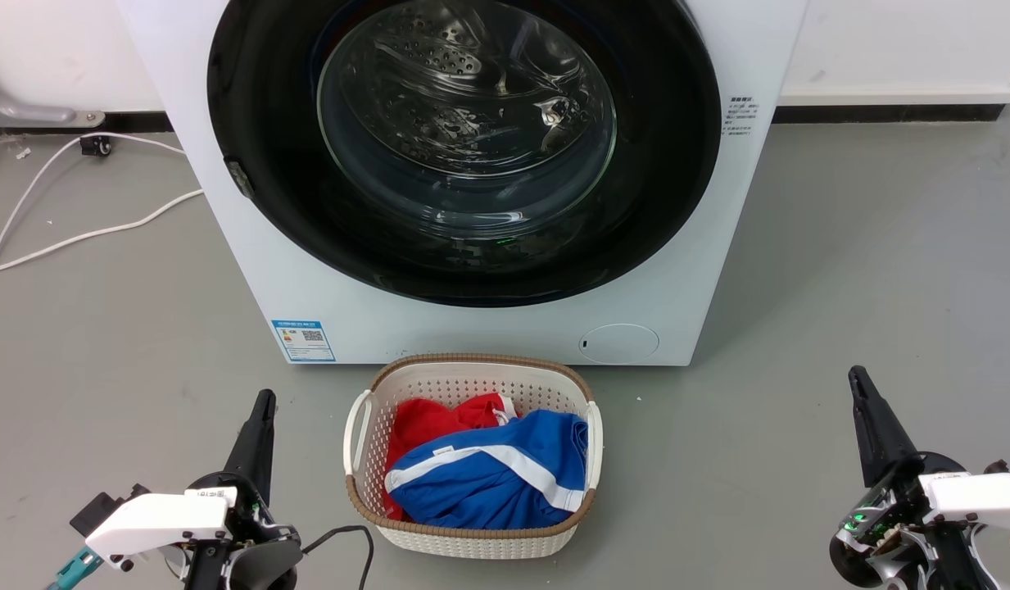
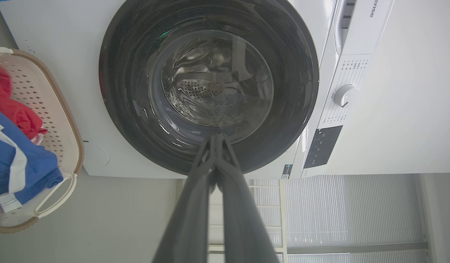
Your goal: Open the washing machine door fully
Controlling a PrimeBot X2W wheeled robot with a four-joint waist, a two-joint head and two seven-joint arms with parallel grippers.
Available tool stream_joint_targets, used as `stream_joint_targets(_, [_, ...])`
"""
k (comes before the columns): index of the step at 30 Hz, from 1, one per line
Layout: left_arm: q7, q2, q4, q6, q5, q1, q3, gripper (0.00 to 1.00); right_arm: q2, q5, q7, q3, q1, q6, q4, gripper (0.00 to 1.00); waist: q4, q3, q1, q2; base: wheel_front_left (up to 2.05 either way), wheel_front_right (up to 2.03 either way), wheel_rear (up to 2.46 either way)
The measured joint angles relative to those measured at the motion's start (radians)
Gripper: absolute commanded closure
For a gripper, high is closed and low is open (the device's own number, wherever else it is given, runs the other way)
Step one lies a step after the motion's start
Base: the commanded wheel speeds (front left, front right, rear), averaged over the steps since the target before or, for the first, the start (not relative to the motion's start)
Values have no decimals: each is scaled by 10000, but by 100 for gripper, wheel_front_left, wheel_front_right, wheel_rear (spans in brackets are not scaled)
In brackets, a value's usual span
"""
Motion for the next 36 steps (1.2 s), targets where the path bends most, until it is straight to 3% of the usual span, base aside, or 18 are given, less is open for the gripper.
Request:
stream_joint_targets(34, [2, -8, 0, 0, 6, -2, 15, 100, 35, -61, 40, -50, -2, 0, 2, 100, 0, 0, 0, 0, 0, 0, 0])
stream_joint_targets(35, [2, -10, 19, 0, 6, 5, 12, 0, 36, -65, 40, -48, 5, 0, 17, 0, 0, 0, 0, 0, 0, 0, 0])
stream_joint_targets(36, [2, -15, 82, 4, 0, 42, 2, 0, 38, -65, 35, -42, 49, -2, 79, 0, 0, -1, 0, 0, 0, 0, 0])
